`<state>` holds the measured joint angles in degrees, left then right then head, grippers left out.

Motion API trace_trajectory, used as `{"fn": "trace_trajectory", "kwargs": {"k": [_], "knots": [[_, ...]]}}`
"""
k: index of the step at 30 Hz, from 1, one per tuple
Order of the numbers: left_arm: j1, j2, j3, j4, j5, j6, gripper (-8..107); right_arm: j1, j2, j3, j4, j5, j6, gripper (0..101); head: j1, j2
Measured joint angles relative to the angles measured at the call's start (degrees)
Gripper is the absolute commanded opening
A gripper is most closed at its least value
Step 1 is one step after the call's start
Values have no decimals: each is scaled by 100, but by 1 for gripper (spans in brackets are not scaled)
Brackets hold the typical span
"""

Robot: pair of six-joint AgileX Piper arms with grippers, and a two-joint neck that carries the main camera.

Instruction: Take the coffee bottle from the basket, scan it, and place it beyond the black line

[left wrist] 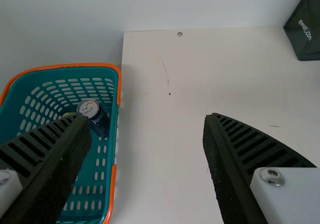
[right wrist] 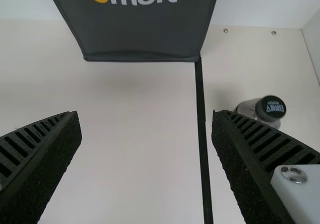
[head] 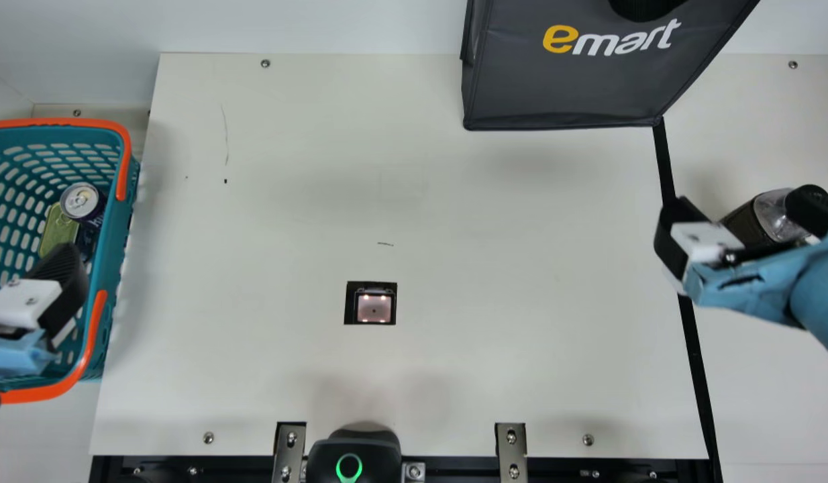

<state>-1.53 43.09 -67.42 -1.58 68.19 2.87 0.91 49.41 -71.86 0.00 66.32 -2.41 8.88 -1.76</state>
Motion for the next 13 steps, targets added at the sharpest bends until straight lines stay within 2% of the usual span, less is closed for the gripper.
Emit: {"fn": "trace_trajectory", "kwargs": {"k": [7,13], "knots": [[-1,16,-153,8,120,-32,90,-26,-667,213,-79,399,24,91,0,9],[-1,16,-153,8,120,-32,90,-26,-709,213,-79,360,24,91,0,0]]}}
